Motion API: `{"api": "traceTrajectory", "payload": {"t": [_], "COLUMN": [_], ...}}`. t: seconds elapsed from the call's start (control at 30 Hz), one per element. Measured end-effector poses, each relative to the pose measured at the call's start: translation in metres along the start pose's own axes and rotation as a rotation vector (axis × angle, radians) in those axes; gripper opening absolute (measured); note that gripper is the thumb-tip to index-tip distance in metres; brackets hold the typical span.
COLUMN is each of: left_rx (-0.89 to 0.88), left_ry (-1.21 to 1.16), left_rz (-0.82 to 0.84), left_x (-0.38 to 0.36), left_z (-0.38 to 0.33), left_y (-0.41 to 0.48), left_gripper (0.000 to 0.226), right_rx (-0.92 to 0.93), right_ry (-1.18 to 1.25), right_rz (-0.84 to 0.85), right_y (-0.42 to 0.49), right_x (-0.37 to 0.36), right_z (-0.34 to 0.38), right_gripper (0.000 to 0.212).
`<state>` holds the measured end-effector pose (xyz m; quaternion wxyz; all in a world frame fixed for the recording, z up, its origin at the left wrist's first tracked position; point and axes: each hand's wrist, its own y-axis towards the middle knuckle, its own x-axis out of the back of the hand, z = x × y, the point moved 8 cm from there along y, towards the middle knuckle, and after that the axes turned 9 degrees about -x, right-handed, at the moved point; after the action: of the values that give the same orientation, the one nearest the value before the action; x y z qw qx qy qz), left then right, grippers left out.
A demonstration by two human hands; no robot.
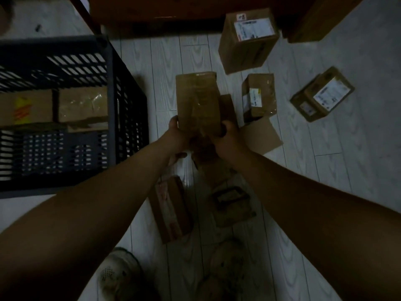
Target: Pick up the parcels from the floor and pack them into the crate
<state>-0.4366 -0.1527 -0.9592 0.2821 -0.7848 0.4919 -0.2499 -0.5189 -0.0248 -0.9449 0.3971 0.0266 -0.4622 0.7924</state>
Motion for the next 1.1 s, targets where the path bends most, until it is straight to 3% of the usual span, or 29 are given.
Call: {"api": "traceTrajectory", "payload": {"t": [0.17,0.3,0.53,0.63,0.8,1.0,1.1], "left_rx": [-0.211,-0.278,-0.366,-0.387,-0.477,-0.595,-0.671], "left_ry": [-0.006,-0.102,-0.217,-0.203,-0.196,-0.071,-0.197], "left_rz": [-0.010,0.011,0.070,0.113,0.162,0.226,0.089], "left_x": [0.025,0.055,0.150,0.190,0.223,0.241,0.255], "left_z": [-0.054,-0.126,-0.253,-0.295,-0.371,-0.435,-0.452], "left_y": [-0.051,-0.126,-0.287,-0.347,-0.442,-0.550,-0.593], "left_gripper": [0.069,0.061,0.076,0.065,0.062,0.062,0.060], "right_rx": [0.012,0.059,0.147,0.189,0.264,0.330,0.406], "right_ry": [0.166,0.253,0.322,0.396,0.508,0.759,0.879], "right_rz": [-0.053,-0.065,0.013,0.029,0.015,0.035,0.057], "right_y": [-0.057,-0.138,-0.319,-0.389,-0.482,-0.562,-0.596], "right_x": [0.028,0.061,0.083,0.088,0.115,0.164,0.178], "right_z": [0.041,0.111,0.247,0.295,0.361,0.398,0.407], "right_gripper": [0.049,0.038,0.036,0.044,0.078,0.071,0.071]}}
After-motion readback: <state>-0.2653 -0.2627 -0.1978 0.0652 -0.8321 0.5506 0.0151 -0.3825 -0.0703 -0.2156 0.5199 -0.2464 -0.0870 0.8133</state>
